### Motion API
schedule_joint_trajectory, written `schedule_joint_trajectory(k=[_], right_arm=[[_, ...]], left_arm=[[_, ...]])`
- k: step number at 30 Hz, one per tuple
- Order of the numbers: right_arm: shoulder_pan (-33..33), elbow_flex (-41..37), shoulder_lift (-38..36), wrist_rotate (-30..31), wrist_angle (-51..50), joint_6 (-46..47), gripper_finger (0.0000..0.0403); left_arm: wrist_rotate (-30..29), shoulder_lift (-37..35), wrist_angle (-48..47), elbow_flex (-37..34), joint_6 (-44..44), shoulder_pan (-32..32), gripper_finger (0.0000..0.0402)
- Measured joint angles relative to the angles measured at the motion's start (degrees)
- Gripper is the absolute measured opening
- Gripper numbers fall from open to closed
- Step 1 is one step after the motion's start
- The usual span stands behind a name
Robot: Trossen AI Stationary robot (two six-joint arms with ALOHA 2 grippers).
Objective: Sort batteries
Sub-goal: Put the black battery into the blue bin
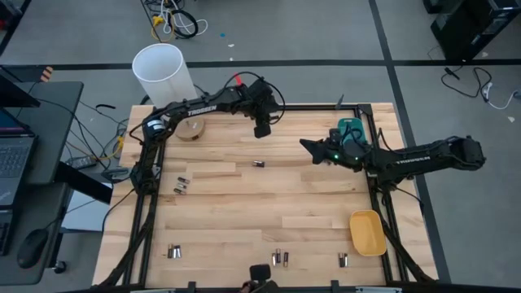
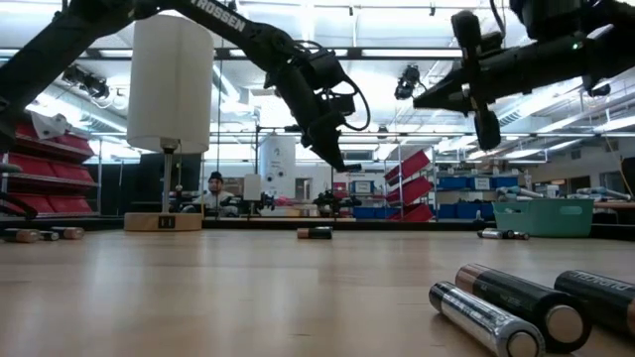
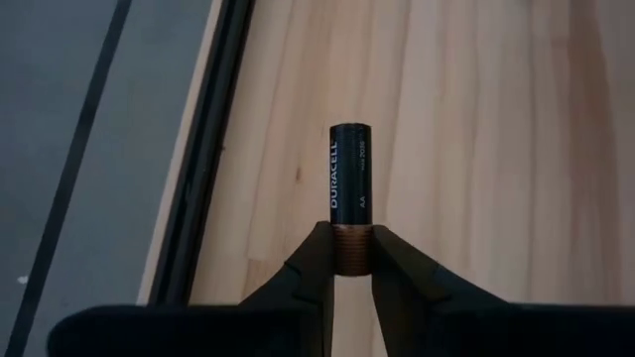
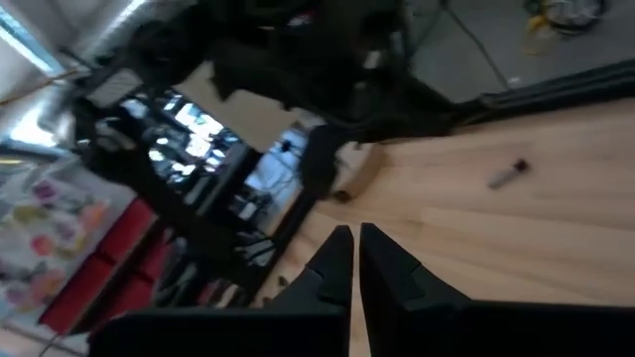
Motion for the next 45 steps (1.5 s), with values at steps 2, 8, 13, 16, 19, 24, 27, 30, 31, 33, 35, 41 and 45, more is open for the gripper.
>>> schedule_joint_trajectory(k=[2, 8, 13, 16, 19, 24, 27, 30, 31, 33, 35, 41, 45], right_arm=[[-0.71, 0.00, 0.00, 0.02, -2.81, 1.63, 0.0022], [-2.58, 0.00, 0.02, -0.02, -12.81, 6.96, 0.0061], [-3.75, 0.00, 0.04, -0.83, -13.75, 8.14, 0.0109], [-4.58, 0.00, 0.04, -0.90, -14.07, 8.05, 0.0142], [-5.39, 0.00, 1.06, -1.68, -14.55, 8.17, 0.0174], [-5.72, -0.02, 3.68, -7.48, -12.31, 9.14, 0.0214], [-5.47, -0.04, 4.39, -7.73, -7.63, 8.73, 0.0227], [-5.37, -0.10, 4.47, -7.84, -3.96, 7.89, 0.0231], [-5.29, 0.02, 4.35, -8.10, -2.69, 7.65, 0.0231], [-5.17, 0.17, 4.24, -8.48, -2.43, 7.39, 0.0230], [-5.23, 0.03, 4.44, -8.54, -3.37, 7.22, 0.0230], [-5.27, 0.02, 4.57, -8.20, -4.77, 6.53, 0.0228], [-6.57, 0.02, 4.60, -8.23, -10.22, 7.90, 0.0224]], left_arm=[[0.69, -0.02, 0.50, -0.56, -0.19, -0.34, 0.0058], [6.06, -0.02, 0.80, -1.66, -3.14, -2.49, 0.0058], [9.12, -0.02, 3.86, -1.68, -3.29, -6.76, 0.0058], [10.99, -0.02, 7.07, -1.68, -3.32, -9.52, 0.0058], [10.97, -0.02, 9.98, -1.68, -3.51, -11.71, 0.0058], [10.87, -0.02, 12.99, -1.68, -7.86, -13.42, 0.0058], [9.56, -0.02, 13.04, -1.68, -8.97, -13.41, 0.0058], [8.27, -0.24, 12.08, -1.64, -9.19, -13.34, 0.0056], [6.93, -0.19, 11.49, -1.64, -9.31, -13.24, 0.0053], [5.54, 0.11, 10.65, -1.73, -9.49, -12.88, 0.0049], [4.82, 0.11, 10.44, -1.75, -9.87, -12.78, 0.0039], [5.26, 0.04, 10.83, -1.73, -12.93, -12.46, 0.0007], [2.61, 0.04, 6.52, -1.35, -13.58, -11.74, 0.0025]])
